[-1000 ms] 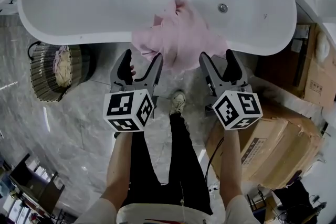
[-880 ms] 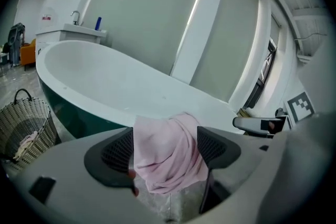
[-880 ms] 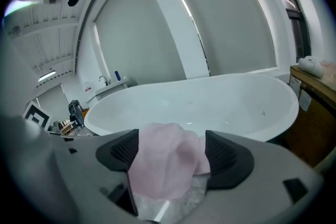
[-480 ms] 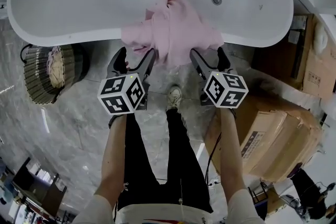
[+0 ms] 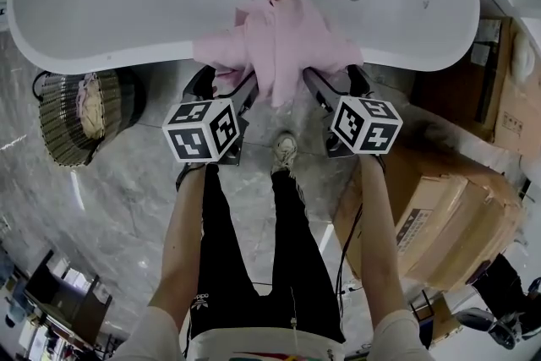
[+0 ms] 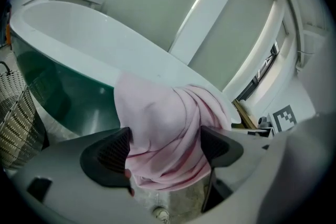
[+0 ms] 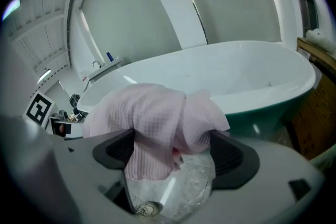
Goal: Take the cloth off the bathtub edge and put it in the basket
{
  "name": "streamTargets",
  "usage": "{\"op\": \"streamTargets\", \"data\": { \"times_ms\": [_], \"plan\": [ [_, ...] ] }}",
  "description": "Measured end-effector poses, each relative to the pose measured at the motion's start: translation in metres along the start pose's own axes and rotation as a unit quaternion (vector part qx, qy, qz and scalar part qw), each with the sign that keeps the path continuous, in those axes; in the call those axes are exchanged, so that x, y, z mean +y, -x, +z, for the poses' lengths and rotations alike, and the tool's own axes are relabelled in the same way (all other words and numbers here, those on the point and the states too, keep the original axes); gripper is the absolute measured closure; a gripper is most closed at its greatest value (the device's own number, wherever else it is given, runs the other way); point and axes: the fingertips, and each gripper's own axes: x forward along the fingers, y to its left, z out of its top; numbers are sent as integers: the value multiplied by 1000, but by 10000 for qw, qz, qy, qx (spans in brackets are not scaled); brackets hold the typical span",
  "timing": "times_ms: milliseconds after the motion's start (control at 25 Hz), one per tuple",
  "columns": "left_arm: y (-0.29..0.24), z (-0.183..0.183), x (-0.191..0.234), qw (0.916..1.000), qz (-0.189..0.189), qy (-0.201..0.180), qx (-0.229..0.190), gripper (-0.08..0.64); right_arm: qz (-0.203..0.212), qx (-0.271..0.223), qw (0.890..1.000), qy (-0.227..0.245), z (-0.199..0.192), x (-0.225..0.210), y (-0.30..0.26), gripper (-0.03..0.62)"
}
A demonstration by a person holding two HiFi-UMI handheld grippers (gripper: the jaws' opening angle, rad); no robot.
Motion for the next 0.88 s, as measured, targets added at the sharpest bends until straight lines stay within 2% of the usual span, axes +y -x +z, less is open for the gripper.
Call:
{"op": "streamTargets", "data": {
  "times_ms": [240, 440, 600, 640, 680, 760, 800, 880],
  "plan": [
    [-9, -1, 0, 9991, -19, -326, 257, 161, 122, 125, 9998, -96, -7, 1, -9, 155],
    [-10, -2, -3, 9987, -161, -330, 363, 171, 155, 80, 9998, -138, -6, 3, -10, 156],
    [-15, -3, -15, 9963, -371, -483, 611, 288, 255, 150, 9993, -215, -7, 3, -11, 164],
    [-17, -4, -18, 9953, -369, -603, 660, 310, 337, 192, 9990, -231, -8, 4, -11, 180],
    [-18, -5, -20, 9943, -349, -735, 687, 335, 433, 228, 9986, -214, -8, 7, -11, 221],
    [-18, -6, -25, 9922, -289, -998, 685, 378, 524, 241, 9983, -11, -6, 17, -10, 372],
    [-18, -6, -27, 9911, -241, -1131, 665, 408, 479, 221, 9985, 156, -6, 22, -10, 418],
    [-17, -6, -30, 9889, -126, -1346, 614, 450, 340, 183, 9986, 364, -5, 26, -10, 468]
  ]
}}
